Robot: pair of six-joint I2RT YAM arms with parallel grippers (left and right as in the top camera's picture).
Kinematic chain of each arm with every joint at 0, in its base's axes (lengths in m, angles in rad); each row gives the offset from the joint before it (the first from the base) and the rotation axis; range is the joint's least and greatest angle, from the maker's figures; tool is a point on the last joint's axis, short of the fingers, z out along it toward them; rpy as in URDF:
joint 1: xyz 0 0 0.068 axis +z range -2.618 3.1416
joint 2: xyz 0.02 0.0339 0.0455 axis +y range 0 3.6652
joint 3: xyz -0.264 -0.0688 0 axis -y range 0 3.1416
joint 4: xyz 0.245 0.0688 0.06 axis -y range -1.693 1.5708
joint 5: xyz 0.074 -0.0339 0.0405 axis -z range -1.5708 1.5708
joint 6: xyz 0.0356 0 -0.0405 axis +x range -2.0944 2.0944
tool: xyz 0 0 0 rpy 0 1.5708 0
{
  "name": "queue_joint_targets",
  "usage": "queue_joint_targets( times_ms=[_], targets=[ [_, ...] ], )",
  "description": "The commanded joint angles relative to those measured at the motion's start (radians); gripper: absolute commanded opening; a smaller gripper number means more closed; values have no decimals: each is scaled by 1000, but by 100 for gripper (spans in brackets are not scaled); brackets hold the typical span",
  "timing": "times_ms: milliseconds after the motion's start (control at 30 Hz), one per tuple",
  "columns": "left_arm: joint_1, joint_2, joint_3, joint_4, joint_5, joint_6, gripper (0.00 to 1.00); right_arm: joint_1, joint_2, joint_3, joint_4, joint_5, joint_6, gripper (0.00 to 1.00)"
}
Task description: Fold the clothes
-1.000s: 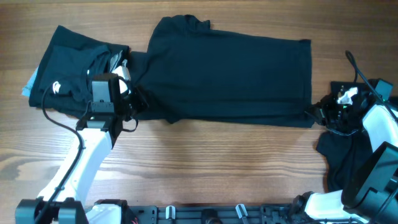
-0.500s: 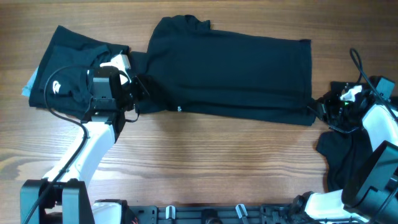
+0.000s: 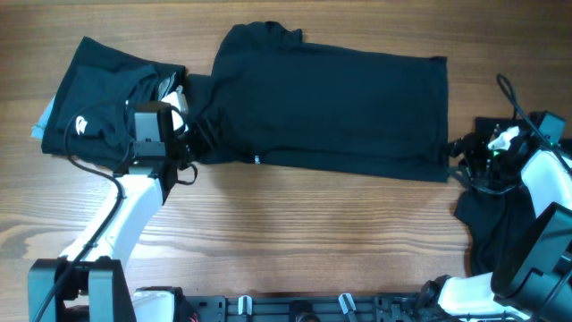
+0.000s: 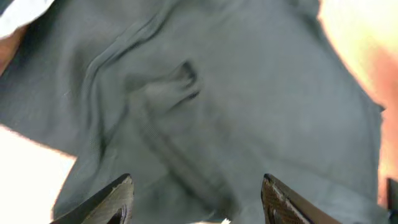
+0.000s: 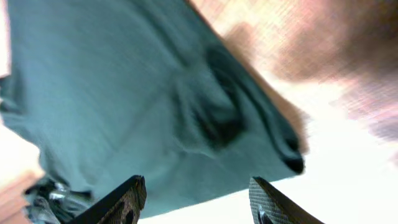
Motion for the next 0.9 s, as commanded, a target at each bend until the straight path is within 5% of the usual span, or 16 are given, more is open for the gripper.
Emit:
queue_joint_targets(
  times_ms=[0, 67, 100, 200, 233, 333, 433, 600, 867],
  targets=[
    [-6, 10, 15, -31, 140, 80, 73, 4, 13, 14, -55, 45, -90, 57],
    [-26, 10, 15, -46, 172, 110, 83, 15, 13, 14, -80, 45, -121, 57],
    [-39, 10, 14, -52, 175, 124, 100, 25, 13, 14, -89, 44, -134, 57],
    [-47, 11, 14, -24, 241, 121, 100, 54, 13, 14, -100, 44, -134, 56],
    [-47, 11, 15, -17, 227, 122, 97, 63, 13, 14, -101, 44, -133, 56],
    [-47, 33, 15, -25, 150, 120, 63, 80, 13, 14, -96, 48, -132, 56],
    [-56, 84, 15, -25, 151, 112, 63, 80, 13, 14, -94, 52, -133, 56],
    [-119, 190, 15, 27, 155, 43, 43, 80, 13, 14, -93, 56, -133, 55],
    [-203, 193, 15, 40, 32, 37, 40, 80, 13, 14, -92, 56, -133, 55]
  ],
)
